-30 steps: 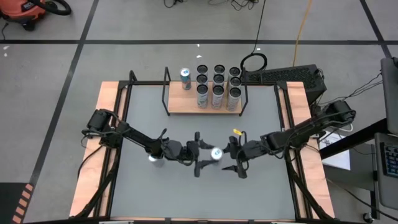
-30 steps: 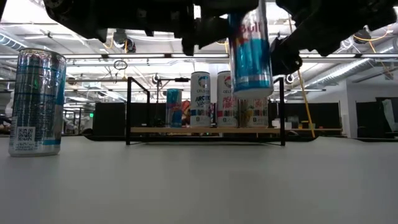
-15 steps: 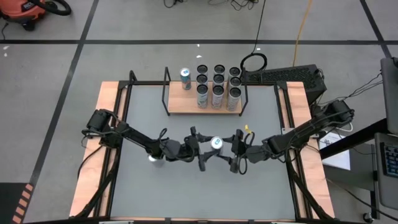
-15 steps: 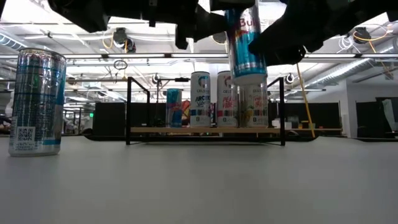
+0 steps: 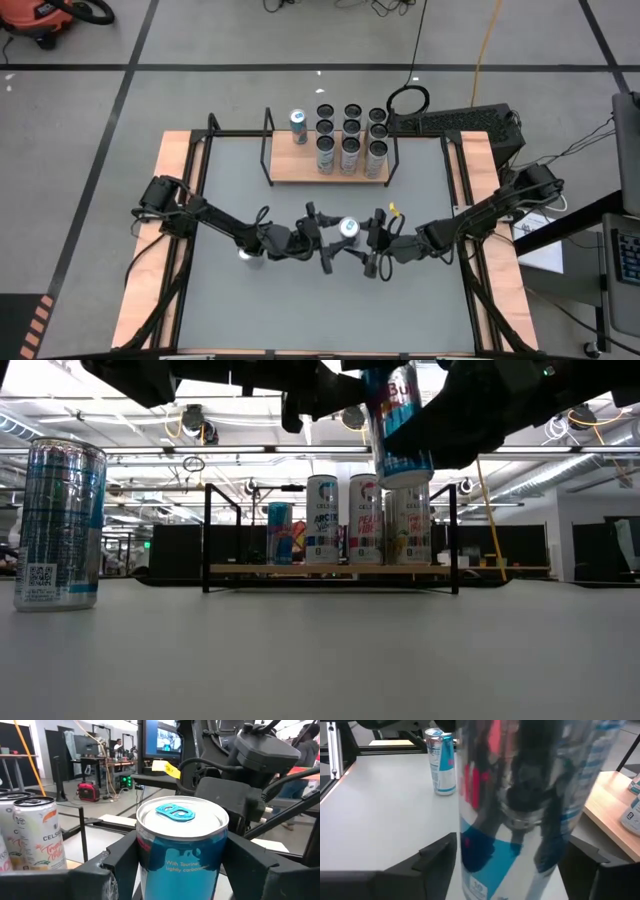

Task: Place canned beverage on shelf
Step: Put the bottom blue soda can on the shelf aligned with the blue soda can

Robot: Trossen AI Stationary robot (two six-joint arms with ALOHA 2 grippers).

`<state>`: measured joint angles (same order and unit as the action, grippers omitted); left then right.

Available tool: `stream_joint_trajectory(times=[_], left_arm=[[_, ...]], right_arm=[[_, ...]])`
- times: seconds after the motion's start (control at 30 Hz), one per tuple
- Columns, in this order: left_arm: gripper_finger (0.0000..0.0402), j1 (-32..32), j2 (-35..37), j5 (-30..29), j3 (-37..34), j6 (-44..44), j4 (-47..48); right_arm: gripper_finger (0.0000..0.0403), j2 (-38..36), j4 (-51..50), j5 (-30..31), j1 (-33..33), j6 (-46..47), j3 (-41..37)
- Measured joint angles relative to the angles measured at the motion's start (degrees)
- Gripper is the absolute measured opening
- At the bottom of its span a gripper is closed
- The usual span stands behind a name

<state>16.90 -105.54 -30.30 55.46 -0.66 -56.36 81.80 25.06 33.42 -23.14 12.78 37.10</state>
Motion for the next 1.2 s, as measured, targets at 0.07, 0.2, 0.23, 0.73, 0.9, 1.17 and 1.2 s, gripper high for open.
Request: stream_joint_trajectory(times=[0.07, 0.2, 0.23, 0.73, 0.9, 1.17, 1.2], left_arm=[[0.0238, 0.03, 0.00, 0.01, 0.00, -0.06, 0.12], [0.0238, 0.00, 0.00, 0.39, 0.00, 0.06, 0.44], [0.0238, -0.02, 0.00, 0.52, 0.00, 0.13, 0.68], [0.0286, 1.71, 1.79, 2.25, -0.02, 2.72, 6.82], [0.0291, 1.62, 6.34, 8.74, -0.02, 1.39, 16.62], [0.0292, -1.02, 12.32, 21.44, 0.00, 2.34, 25.75], [0.0292, -1.65, 12.44, 23.39, 0.01, 2.49, 25.63]], right_arm=[[0.0255, 0.00, 0.11, -0.01, 0.02, 0.00, 0.00], [0.0214, 0.00, -0.20, -0.17, 0.04, -0.17, 0.00], [0.0204, 0.00, -0.43, -0.17, 0.04, -0.19, 0.00], [0.0168, -0.97, -2.25, -7.14, 0.15, -0.88, 0.00], [0.0168, -1.29, -2.44, -13.39, 0.68, -1.73, -0.04], [0.0169, -1.29, -3.68, -21.05, 2.36, -3.27, -0.04], [0.0169, -1.29, -3.93, -21.65, 2.60, -3.31, -0.04]])
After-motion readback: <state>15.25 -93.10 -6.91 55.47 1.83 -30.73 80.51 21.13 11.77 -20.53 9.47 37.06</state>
